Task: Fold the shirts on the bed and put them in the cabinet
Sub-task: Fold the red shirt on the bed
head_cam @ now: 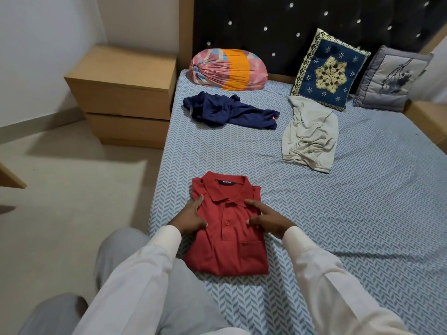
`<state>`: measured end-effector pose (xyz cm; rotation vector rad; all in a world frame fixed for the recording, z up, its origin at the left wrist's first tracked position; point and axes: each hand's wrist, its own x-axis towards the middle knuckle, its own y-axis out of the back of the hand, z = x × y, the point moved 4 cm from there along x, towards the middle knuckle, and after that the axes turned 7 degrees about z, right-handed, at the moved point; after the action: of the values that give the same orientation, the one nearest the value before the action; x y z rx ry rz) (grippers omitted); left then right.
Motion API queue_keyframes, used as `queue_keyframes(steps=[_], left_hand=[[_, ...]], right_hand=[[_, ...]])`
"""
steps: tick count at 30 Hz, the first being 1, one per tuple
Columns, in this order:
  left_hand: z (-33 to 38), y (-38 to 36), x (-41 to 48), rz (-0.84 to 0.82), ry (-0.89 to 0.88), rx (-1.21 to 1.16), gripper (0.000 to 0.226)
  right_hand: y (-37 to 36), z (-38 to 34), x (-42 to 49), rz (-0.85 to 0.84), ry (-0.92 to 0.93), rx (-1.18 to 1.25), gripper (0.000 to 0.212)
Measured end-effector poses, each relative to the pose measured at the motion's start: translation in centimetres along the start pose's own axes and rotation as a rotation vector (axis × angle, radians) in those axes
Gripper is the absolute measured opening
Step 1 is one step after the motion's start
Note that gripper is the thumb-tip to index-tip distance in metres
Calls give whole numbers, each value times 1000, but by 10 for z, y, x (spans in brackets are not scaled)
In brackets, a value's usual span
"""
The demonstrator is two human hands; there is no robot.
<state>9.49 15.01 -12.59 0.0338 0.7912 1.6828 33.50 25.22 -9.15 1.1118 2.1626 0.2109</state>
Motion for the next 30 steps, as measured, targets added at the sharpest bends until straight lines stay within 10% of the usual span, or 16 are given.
queue_keyframes(steps=[13,30], left_hand=[[25,72,-13,140,-304,89,94],[130,396,-216,328,-91,244,95]], right_hand=[[-39,-108,-12,236,268,-549,100],[-118,-435,-158,57,488,-543,97]])
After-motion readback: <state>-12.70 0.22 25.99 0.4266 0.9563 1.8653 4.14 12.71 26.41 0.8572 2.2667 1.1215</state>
